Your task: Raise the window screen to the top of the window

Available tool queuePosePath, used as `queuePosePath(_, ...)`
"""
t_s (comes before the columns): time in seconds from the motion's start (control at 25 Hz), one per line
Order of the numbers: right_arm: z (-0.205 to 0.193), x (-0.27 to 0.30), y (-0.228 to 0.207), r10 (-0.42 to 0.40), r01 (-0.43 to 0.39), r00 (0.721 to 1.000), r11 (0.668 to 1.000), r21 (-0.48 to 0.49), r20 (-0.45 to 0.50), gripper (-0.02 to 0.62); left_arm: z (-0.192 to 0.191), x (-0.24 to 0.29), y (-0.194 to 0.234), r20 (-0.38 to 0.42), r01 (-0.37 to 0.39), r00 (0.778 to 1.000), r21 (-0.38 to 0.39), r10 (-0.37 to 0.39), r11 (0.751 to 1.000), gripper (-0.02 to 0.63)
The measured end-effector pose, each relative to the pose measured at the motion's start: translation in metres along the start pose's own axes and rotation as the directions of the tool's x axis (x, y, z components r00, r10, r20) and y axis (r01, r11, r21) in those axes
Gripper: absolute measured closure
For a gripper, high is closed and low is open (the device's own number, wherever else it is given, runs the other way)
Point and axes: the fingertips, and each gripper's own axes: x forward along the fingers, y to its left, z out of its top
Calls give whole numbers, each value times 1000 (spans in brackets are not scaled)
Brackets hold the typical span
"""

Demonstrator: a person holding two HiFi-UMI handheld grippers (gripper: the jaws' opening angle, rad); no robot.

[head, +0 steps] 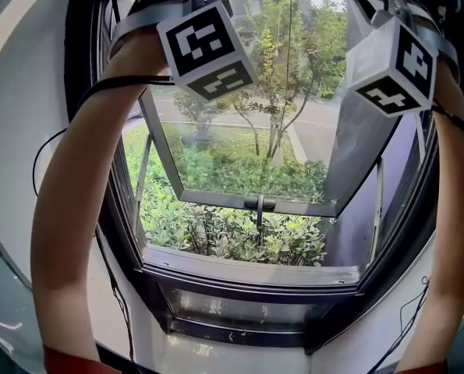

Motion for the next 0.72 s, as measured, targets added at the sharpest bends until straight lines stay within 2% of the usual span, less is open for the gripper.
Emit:
queuePosePath(0.12, 4, -15, 10, -7, 5, 999, 998, 57, 37, 523, 10, -20, -11, 54, -2, 999, -40, 4, 999, 508)
queuePosePath(0.24, 11, -32, 13, -27, 12, 996, 984, 178, 81, 523, 17, -43, -20, 96, -27, 995, -61, 33, 998, 508)
queuePosePath(0.32, 12, -43, 19, -39, 15, 995, 971, 238, 97, 523, 21, -61, -23, 119, -37, 992, -112, 51, 993, 508)
queuePosePath(0.44, 12, -61, 28, -55, 18, 992, 955, 296, 117, 523, 25, -87, -28, 154, -29, 986, -184, 58, 983, 508)
queuePosePath(0.6, 19, -87, 39, -75, 21, 987, 936, 350, 143, 523, 28, -120, -32, 193, -27, 978, -242, 75, 970, 508)
queuePosePath(0.72, 22, -106, 49, -78, 10, 985, 916, 400, 154, 523, 28, -141, -33, 215, -14, 973, -327, 89, 945, 508)
